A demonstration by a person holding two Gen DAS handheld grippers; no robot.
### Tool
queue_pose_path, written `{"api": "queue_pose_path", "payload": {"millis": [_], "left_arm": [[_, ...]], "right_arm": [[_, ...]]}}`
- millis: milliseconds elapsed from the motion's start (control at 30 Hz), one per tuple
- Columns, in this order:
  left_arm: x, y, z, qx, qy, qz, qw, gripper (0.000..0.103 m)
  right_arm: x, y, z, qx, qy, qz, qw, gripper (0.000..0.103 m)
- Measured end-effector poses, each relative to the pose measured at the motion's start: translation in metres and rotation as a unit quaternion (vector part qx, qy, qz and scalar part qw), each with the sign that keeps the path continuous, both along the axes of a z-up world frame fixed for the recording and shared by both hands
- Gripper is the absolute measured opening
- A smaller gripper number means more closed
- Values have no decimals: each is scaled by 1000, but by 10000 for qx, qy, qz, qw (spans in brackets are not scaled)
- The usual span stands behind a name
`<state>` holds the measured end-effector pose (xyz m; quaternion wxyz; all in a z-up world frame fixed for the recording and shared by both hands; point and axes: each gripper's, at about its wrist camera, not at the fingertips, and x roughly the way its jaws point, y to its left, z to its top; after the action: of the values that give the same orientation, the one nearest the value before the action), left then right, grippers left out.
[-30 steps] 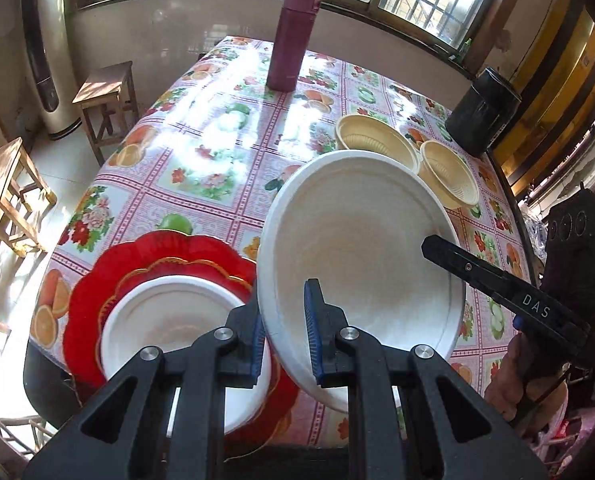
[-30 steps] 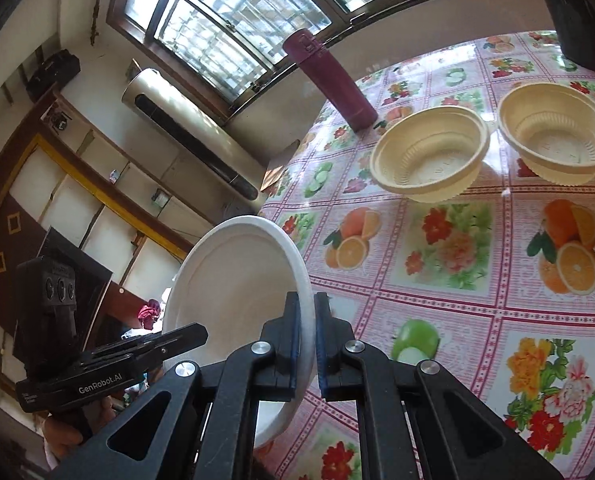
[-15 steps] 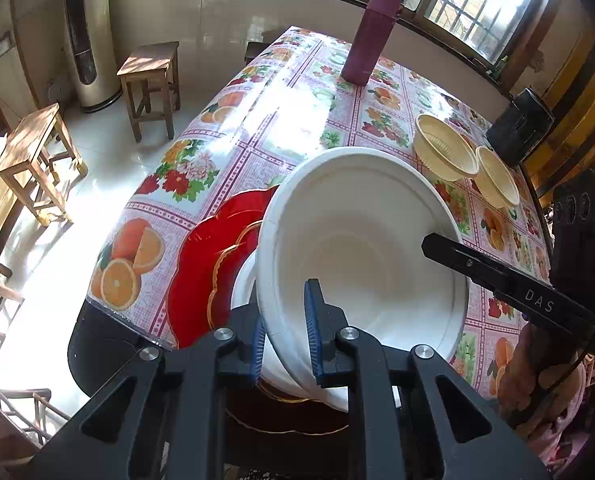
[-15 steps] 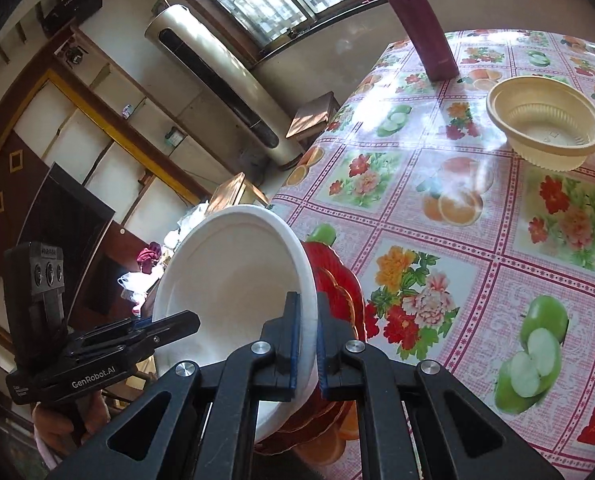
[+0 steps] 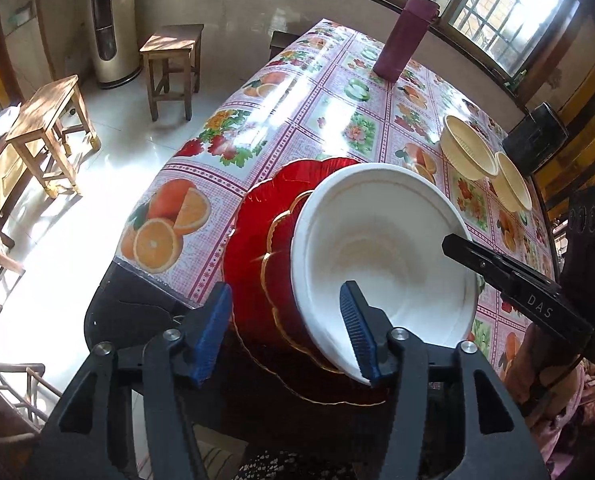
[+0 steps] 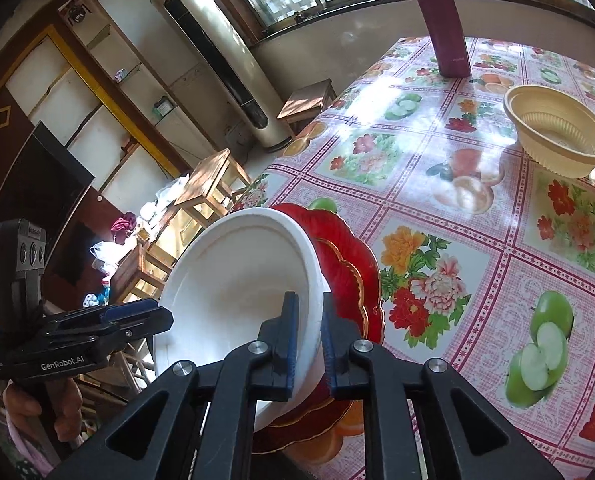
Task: Organize plates and bowls
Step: 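Open the left gripper and pull back from the stack, then move the left gripper toward the two cream plastic bowls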
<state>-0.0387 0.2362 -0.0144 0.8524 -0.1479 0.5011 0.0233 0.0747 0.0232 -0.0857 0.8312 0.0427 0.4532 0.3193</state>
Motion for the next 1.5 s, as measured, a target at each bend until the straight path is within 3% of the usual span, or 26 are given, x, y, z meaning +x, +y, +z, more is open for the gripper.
{"api": "queue_pose_path", "payload": {"millis": [133,233,300,733,833,1033,1233,1400,1500], "left_arm": [[-9,2,21,312,-477,190,9982,60],[-9,-6,36,529,-807,213,9951,75],[-3,-17,41,555,-884,88,9945,75],[55,-145,38,436,-582,-1056,9917,75],[71,-176,31,477,-438,-1235,9902,75],[108,-230,13,395,-73,-1505,9878,75],[141,-270,6,445,193,-1721,9839,75],[171,-292,12,772,292,-1812,9800,75],[190,-299,19,771,309,-1849,9792,75]], "right_arm": [[-2,-17,13,315,-188,-40,9993,36],[0,-36,18,616,-403,-214,9971,40],[4,-51,16,547,-571,-505,9956,47],[57,-175,-16,955,-231,-1813,9785,48],[68,-219,-17,1139,-230,-2239,9677,48],[78,-307,-7,1237,-583,-3284,9346,48],[90,-374,-15,1867,-446,-3885,9012,49],[104,-405,-27,2604,-318,-3933,8812,75],[115,-419,-35,2785,-204,-3990,8734,76]]}}
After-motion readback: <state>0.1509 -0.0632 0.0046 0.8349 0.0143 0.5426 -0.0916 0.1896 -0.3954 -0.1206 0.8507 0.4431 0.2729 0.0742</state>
